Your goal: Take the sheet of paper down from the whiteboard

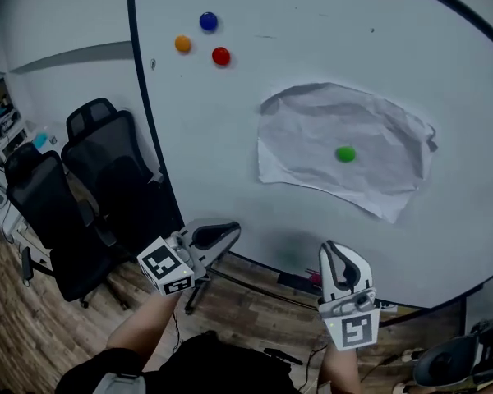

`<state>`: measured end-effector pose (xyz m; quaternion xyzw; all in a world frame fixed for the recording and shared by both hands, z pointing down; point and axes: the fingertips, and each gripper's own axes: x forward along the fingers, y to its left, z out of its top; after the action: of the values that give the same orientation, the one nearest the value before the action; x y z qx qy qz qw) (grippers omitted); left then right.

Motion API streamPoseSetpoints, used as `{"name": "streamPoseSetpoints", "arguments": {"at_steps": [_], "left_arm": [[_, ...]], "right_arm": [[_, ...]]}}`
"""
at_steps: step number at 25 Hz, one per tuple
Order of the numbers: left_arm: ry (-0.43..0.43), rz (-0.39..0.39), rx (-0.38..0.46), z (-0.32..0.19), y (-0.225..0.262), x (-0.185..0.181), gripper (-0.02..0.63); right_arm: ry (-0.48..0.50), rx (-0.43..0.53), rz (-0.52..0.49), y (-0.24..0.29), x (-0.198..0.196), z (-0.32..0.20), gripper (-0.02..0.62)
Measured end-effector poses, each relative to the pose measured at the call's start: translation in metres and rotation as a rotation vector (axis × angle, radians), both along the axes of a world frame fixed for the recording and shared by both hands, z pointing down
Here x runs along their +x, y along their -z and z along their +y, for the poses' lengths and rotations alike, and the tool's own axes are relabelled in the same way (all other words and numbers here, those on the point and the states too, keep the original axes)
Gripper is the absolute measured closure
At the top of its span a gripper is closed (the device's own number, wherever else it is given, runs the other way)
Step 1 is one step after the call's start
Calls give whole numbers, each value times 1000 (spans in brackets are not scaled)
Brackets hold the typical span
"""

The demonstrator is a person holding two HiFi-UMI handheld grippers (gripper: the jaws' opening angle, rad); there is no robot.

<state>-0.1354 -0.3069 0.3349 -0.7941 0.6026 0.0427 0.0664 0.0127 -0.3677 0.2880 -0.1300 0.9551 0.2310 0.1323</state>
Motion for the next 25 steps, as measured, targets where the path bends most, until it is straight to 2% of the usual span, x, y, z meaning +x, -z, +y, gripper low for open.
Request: {"name": "streamPoseSetpoints", "arguments": {"at_steps": [3, 7, 10, 13, 17, 19, 21, 25], "left_arm": [[-1, -34, 40, -12, 30, -8, 574], [-15, -84, 46, -27, 45, -10, 514], [-20, -82, 62, -32, 59, -9, 493], [-30, -88, 75, -35, 71, -5, 470], [-17, -96, 107, -35, 82, -4, 465], [-2, -98, 114, -37, 86, -5, 465], [7, -104, 110, -42, 87, -6, 463], [16, -107, 91, -51, 88, -5, 463]], "right_arm": [[-95, 139, -20, 45, -7, -12, 572], [-214, 267, 18, 78, -18, -27, 571], [-273, 269, 43, 91, -26, -37, 567], [-287, 249, 28, 106, -32, -42, 475], [-337, 285, 4, 127, -40, -45, 469], [-348, 316, 31, 131, -47, -46, 452], [-352, 349, 90, 130, -55, -49, 403], [-392, 410, 165, 126, -61, -53, 399]]}}
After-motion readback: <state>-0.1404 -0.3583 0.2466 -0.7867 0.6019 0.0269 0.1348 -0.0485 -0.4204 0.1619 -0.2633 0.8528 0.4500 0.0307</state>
